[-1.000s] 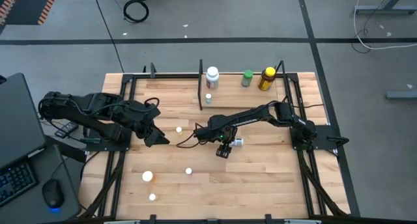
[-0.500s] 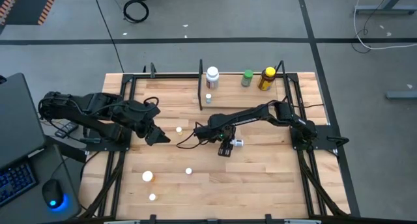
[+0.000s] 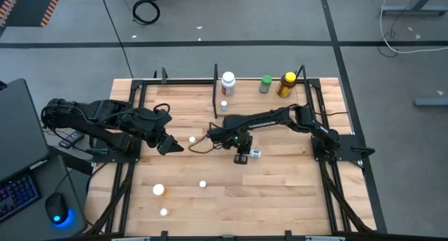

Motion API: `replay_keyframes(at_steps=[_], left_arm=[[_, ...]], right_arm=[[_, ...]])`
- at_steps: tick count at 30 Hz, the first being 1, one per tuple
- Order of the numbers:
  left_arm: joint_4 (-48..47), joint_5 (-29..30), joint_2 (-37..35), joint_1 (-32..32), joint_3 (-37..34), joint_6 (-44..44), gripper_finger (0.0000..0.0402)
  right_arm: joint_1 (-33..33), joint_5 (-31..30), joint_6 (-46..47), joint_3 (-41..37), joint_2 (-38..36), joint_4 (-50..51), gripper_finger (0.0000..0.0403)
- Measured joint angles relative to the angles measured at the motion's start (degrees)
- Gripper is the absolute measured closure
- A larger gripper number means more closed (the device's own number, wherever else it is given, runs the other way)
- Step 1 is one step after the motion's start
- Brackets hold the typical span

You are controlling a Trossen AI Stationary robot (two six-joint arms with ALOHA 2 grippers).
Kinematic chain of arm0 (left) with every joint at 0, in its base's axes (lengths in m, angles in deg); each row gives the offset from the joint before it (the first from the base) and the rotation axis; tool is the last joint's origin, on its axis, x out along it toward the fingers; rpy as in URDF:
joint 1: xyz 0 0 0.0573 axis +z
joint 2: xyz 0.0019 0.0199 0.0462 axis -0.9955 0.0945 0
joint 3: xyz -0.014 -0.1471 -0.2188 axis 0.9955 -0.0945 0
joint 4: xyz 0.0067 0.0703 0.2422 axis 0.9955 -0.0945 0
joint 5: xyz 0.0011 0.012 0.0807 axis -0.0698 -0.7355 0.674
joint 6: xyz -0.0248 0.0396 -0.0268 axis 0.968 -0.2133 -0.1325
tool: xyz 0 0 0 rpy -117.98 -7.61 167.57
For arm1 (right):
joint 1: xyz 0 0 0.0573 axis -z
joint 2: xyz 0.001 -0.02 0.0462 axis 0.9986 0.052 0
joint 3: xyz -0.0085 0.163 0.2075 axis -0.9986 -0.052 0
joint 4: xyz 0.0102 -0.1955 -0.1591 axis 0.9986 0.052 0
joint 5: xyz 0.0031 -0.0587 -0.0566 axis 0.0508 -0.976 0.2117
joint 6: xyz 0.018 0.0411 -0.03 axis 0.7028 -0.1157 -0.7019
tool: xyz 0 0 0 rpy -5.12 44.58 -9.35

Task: Pick and place medicine bottles onto shelf by color
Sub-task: Put the small white bottle pill bottle on the shelf

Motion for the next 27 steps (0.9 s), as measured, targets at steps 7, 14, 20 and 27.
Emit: replay_keyframes(at_steps=[7,14,20,27], left_arm=[[-0.13,0.00,-0.01,0.07,0.00,0.21,0.0095],[-0.14,0.22,-0.01,0.07,0.00,0.33,0.0095],[-0.14,0.37,-0.01,0.04,0.00,1.11,0.0095],[-0.14,1.40,-0.01,0.02,0.00,0.94,0.0095]], right_arm=[[2.05,-0.50,3.64,5.04,-5.96,-5.52,0.0386],[3.33,5.62,1.19,4.50,-7.58,1.13,0.0327],[-1.48,9.01,1.43,-0.21,-7.58,-1.01,0.0195],[-6.90,7.06,5.21,-5.98,-7.10,-6.15,0.0107]])
